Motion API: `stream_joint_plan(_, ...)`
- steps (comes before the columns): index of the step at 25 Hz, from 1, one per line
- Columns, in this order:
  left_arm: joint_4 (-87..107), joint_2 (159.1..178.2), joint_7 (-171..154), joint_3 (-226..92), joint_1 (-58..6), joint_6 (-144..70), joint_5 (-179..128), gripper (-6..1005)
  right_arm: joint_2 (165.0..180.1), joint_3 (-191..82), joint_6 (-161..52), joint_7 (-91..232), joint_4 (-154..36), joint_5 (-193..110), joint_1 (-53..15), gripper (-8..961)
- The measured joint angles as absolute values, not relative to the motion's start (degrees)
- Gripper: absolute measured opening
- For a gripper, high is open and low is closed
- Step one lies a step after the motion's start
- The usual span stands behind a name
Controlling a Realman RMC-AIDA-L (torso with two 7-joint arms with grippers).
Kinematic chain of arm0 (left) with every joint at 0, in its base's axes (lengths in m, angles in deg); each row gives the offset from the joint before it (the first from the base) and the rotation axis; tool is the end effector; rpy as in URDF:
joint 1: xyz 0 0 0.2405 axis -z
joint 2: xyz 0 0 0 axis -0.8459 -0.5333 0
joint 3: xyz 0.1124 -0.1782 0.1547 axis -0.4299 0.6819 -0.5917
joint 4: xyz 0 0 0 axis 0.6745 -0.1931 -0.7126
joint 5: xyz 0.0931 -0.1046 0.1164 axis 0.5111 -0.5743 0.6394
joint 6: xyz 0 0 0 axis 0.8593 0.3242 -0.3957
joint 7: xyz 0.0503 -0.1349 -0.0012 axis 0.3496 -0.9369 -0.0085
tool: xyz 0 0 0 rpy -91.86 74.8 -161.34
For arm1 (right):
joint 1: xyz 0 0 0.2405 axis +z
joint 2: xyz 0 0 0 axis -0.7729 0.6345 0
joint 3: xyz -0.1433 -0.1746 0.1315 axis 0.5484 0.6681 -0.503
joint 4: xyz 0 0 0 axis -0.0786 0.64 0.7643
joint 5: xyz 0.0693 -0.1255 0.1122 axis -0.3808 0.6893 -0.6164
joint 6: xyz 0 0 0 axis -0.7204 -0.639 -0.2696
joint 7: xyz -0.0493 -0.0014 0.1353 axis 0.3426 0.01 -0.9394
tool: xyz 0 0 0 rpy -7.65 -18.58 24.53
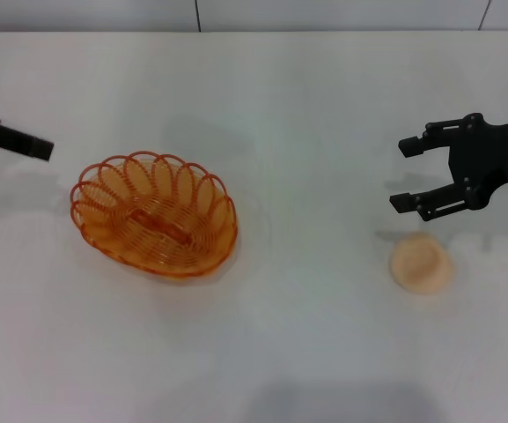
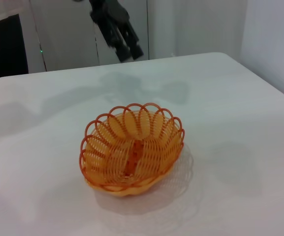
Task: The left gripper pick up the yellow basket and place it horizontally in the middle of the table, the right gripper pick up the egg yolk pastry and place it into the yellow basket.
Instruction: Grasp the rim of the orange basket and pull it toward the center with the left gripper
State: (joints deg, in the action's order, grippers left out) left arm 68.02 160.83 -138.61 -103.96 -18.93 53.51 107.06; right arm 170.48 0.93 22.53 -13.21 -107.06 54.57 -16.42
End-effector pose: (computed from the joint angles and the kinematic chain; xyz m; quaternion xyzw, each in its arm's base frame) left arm -0.2570 0.3572 0.1151 -0.8742 -0.4468 0.0374 0.1866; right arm 0.2134 0.3470 0.0298 -0.9875 0.0682 0.0942 0.1067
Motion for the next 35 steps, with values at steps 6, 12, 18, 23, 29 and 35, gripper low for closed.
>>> stream_joint_plan(6,63.7,162.71,-138.4,-104.3,-17.5,48.5,113.1,691,171.05,0.9,22.4,-12.6,-107.2,54.6,-15.8,830)
stream_joint_plan(12,58.1,163.25,-138.1,-105.9,-16.2,42.9,114.2,754,171.38,1.1,22.3,-12.4,-107.8,54.6,-16.2,829)
stream_joint_plan(18,53.8,164.32,-137.2,-106.4,-14.9,38.3,114.1,812,171.71,1.3,22.1,-12.2,-107.8,54.6,-16.3,830)
stream_joint_plan(23,50.4,165.57,-136.4,-106.5,-13.6,35.7,115.3,804,172.05,1.5,21.8,-12.1,-107.7,55.0,-16.2,830)
stream_joint_plan(29,50.2,166.03,-136.7,-106.6,-13.6,35.3,115.9,796,172.14,1.3,21.0,-12.1,-107.7,55.3,-16.3,830)
stream_joint_plan(35,50.2,166.04,-136.8,-106.8,-13.8,35.2,116.0,630,172.26,1.3,20.8,-12.0,-107.7,55.3,-16.3,829)
